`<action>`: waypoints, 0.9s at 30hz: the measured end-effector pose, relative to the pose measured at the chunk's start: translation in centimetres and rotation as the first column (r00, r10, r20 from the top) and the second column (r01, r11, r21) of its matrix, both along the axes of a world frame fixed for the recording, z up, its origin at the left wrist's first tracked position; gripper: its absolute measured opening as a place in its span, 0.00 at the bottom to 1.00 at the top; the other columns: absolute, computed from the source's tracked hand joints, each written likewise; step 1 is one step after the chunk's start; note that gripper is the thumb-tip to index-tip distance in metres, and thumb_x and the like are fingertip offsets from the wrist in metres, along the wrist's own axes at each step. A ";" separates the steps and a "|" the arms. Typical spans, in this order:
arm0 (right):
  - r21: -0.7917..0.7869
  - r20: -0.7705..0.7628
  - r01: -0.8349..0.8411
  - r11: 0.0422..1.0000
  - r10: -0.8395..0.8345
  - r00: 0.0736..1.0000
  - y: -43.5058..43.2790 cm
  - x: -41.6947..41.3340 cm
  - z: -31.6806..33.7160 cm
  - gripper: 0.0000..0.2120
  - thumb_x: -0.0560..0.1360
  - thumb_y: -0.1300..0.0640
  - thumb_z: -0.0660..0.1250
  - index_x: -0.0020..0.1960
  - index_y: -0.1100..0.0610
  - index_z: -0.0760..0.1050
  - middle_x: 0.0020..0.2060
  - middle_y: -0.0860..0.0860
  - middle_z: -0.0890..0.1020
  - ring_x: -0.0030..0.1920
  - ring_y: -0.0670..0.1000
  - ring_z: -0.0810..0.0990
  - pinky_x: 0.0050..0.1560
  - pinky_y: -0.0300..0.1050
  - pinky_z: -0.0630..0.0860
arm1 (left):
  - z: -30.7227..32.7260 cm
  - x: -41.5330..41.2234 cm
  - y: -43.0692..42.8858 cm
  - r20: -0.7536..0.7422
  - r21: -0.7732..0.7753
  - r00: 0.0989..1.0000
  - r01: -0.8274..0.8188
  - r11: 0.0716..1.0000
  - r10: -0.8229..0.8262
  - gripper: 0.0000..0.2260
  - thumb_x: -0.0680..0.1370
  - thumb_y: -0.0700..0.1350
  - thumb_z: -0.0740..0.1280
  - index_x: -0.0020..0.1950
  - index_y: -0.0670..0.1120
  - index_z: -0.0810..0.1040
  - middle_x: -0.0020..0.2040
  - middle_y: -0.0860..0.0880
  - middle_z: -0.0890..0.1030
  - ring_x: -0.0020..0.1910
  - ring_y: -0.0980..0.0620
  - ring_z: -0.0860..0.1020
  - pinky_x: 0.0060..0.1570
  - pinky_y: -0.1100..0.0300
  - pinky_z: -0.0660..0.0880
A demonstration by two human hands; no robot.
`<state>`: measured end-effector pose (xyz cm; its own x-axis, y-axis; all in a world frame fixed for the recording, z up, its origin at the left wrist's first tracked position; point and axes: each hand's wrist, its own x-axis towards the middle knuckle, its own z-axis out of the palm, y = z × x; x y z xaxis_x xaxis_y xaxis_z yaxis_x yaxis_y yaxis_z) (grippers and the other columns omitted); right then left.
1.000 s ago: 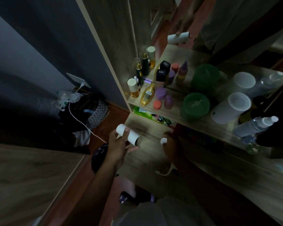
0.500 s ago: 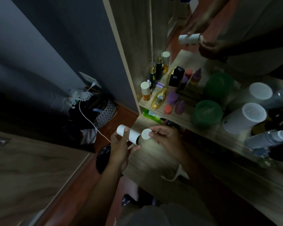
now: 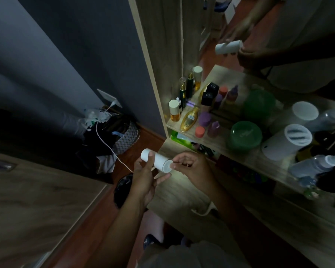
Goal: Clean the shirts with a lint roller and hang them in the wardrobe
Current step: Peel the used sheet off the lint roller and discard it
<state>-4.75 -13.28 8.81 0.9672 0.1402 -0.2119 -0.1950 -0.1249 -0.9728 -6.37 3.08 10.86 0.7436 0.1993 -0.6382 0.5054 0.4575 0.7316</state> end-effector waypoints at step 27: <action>-0.808 -0.228 -0.090 0.583 -0.167 0.959 -7.2 -6.5 -12.5 0.19 0.81 0.45 0.60 0.65 0.57 0.73 0.50 0.53 0.80 0.44 0.48 0.77 0.37 0.36 0.67 | -0.4 0.6 -0.8 0.164 0.183 0.975 0.118 0.976 -0.149 0.22 0.79 0.45 0.69 0.71 0.50 0.67 0.62 0.43 0.75 0.55 0.43 0.81 0.43 0.45 0.82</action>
